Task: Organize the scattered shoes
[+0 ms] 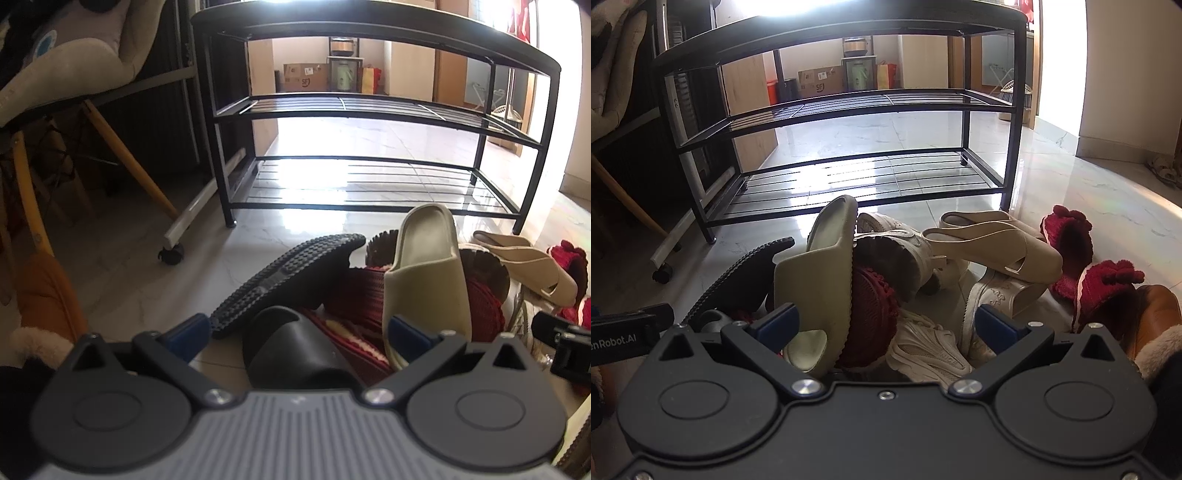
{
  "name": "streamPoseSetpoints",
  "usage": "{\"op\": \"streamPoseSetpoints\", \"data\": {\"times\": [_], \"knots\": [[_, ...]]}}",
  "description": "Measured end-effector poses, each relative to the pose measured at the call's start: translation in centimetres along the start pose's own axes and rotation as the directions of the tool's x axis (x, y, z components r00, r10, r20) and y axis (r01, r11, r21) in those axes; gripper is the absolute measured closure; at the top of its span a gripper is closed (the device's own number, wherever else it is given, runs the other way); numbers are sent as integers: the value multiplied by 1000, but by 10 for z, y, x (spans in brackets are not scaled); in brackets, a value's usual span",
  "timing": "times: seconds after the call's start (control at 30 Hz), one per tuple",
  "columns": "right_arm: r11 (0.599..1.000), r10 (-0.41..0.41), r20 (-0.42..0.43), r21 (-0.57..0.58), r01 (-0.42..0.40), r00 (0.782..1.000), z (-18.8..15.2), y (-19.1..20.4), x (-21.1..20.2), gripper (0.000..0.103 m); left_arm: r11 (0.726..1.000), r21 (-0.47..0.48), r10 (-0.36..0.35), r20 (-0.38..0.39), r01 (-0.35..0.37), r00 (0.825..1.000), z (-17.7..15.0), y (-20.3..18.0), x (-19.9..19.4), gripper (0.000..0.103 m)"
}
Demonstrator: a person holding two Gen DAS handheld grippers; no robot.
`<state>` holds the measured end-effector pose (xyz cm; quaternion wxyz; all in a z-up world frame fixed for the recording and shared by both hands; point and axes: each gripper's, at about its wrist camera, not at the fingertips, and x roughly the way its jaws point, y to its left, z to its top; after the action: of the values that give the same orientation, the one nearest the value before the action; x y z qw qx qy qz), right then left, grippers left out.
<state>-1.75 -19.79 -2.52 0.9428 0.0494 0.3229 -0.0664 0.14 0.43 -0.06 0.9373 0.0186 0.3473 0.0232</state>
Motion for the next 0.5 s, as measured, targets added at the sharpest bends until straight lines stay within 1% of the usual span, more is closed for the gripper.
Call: {"op": "streamPoseSetpoints", "data": {"times": [0.4,0.5], "knots": [[1000,-1,13,-11,2,1000,-6,10,-4,0,1000,-7,5,-5,-5,1000,0,4,4,0],[1000,-2,13,-7,2,1000,2,3,-3,0,1000,-12,3,-6,-4,1000,2,6,4,0]]}}
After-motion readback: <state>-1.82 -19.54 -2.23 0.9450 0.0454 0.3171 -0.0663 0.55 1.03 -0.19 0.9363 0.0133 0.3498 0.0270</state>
